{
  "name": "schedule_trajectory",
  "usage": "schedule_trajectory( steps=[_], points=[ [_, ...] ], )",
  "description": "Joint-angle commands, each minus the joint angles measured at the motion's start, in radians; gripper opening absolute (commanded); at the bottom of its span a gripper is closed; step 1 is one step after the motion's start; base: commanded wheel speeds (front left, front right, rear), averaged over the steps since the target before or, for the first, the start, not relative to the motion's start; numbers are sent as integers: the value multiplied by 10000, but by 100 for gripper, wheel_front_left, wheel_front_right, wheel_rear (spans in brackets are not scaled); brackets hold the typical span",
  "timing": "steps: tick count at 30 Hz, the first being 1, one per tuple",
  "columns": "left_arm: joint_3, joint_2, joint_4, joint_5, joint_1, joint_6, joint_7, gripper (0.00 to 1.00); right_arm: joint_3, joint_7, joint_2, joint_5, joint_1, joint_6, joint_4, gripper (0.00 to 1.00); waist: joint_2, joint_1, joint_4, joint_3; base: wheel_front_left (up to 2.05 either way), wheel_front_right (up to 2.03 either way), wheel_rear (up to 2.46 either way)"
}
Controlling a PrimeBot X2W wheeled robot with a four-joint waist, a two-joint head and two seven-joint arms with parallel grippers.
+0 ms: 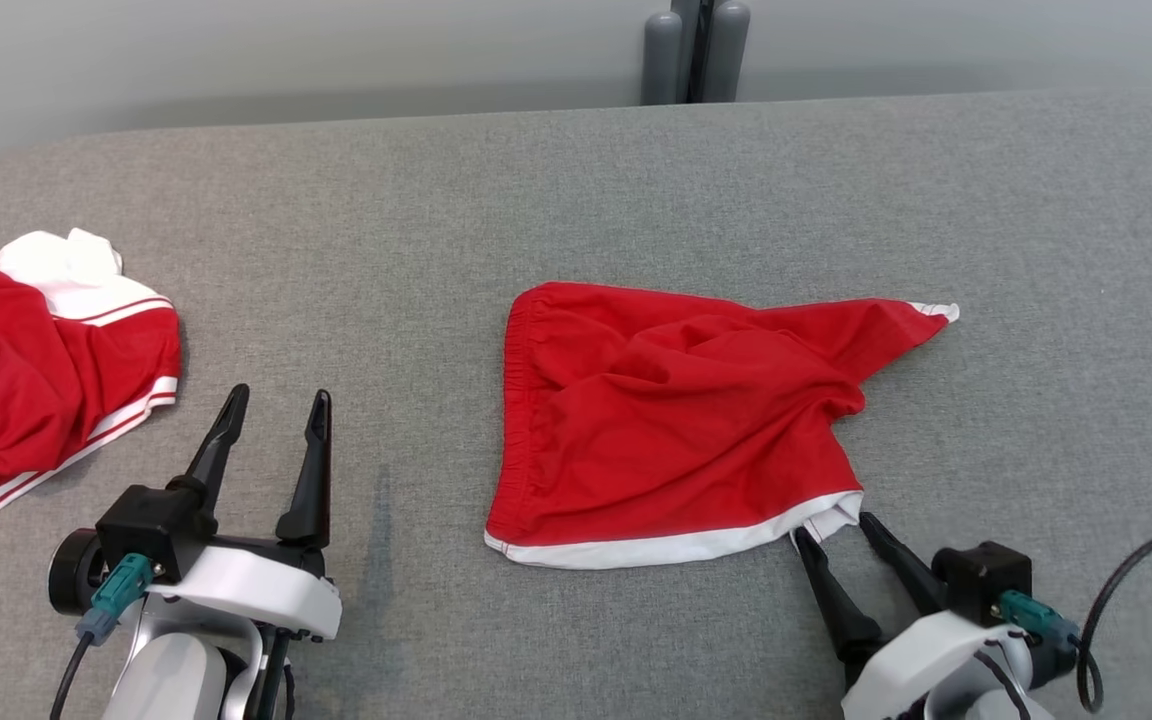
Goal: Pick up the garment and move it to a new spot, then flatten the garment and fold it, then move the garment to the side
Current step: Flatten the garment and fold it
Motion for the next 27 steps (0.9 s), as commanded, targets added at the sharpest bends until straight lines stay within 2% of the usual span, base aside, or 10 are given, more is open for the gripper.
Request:
schedule_trajectory(
  steps=[1,3,4,5,6,10,14,23,27],
  points=[
    [4,60,18,11,-205,-31,-26,100,29,-68,-23,79,-166,-2,143,100,0,0,16,16,0,0,0],
    [-12,65,38,32,-262,-35,-37,100,106,-105,17,188,-331,-2,360,100,0,0,41,42,0,0,0],
    [-19,69,47,36,-271,-38,-43,100,163,-105,32,264,-401,-2,474,45,0,0,55,52,0,0,0],
    [-21,70,56,39,-264,-35,-49,100,218,-124,34,341,-464,-2,556,31,0,0,66,59,0,0,0],
    [-25,64,63,36,-249,-28,-53,100,255,-137,21,397,-529,0,654,0,0,0,73,67,0,0,0],
    [1,47,74,-2,-220,8,-66,100,205,-174,-172,539,-711,-3,836,0,0,0,74,105,0,0,0],
    [49,50,70,-64,-210,26,-78,100,-326,-195,-455,333,-857,-2,479,0,0,0,25,137,0,0,0],
    [33,9,7,-45,-355,1,-84,100,-1742,-181,-1126,-1130,-1212,-2,-959,0,0,0,-48,291,0,0,0],
    [6,-31,-3,-30,-393,-15,-82,100,-1725,-181,-1069,-1384,-1155,-2,-715,0,0,0,-5,368,0,0,0]
  ],
)
